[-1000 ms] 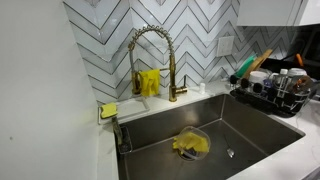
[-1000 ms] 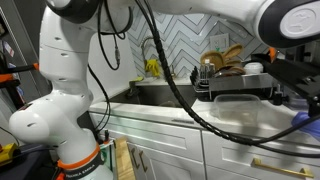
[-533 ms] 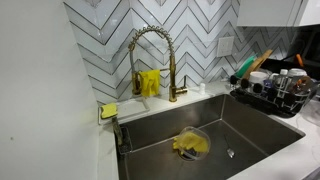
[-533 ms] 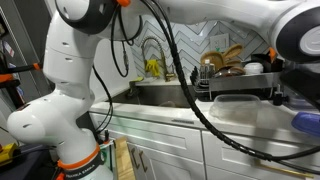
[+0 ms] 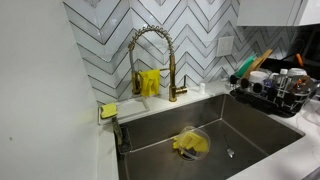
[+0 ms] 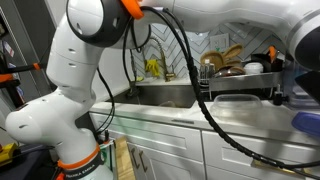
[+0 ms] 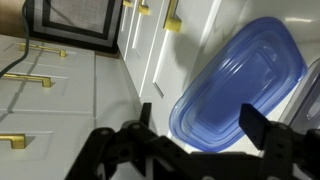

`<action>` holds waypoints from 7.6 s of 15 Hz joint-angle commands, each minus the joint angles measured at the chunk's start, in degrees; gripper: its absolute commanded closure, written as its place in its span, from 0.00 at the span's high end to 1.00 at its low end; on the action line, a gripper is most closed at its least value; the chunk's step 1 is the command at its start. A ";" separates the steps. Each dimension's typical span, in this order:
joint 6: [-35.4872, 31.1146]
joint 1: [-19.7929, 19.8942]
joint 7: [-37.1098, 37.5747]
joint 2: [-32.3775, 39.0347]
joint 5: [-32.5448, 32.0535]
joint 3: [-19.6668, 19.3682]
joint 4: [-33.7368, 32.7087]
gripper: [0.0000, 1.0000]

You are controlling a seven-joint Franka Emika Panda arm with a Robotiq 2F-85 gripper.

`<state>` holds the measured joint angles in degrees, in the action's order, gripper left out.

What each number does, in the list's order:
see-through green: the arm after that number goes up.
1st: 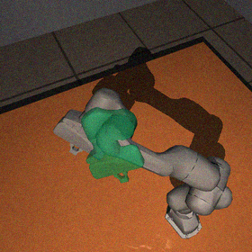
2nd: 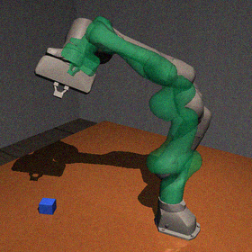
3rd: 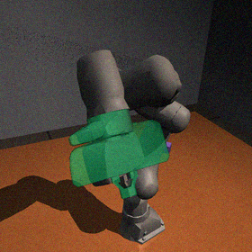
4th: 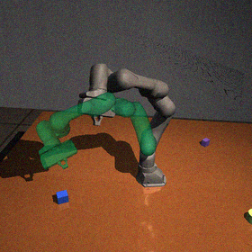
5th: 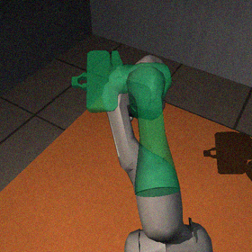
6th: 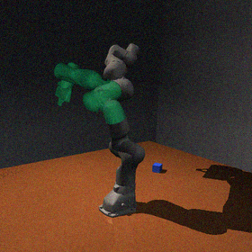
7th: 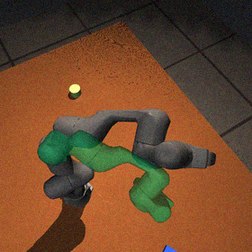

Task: Put the lid on the lunch box, then put the lunch box on the rack

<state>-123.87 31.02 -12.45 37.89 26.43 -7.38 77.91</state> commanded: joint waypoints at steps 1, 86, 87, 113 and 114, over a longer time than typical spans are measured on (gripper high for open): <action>3.08 1.98 2.61 3.99 1.27 1.28 -5.43 0.79; -1.81 -17.61 20.44 -31.77 -19.58 -3.99 36.51 0.02; -2.31 -17.61 20.35 -31.75 -19.39 -3.95 36.61 0.02; -3.52 -18.41 16.71 -32.98 -19.28 -3.62 35.09 0.96; -4.31 -18.51 15.85 -33.46 -19.29 -3.54 35.08 1.00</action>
<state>-128.38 12.80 3.44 4.38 7.11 -10.57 113.16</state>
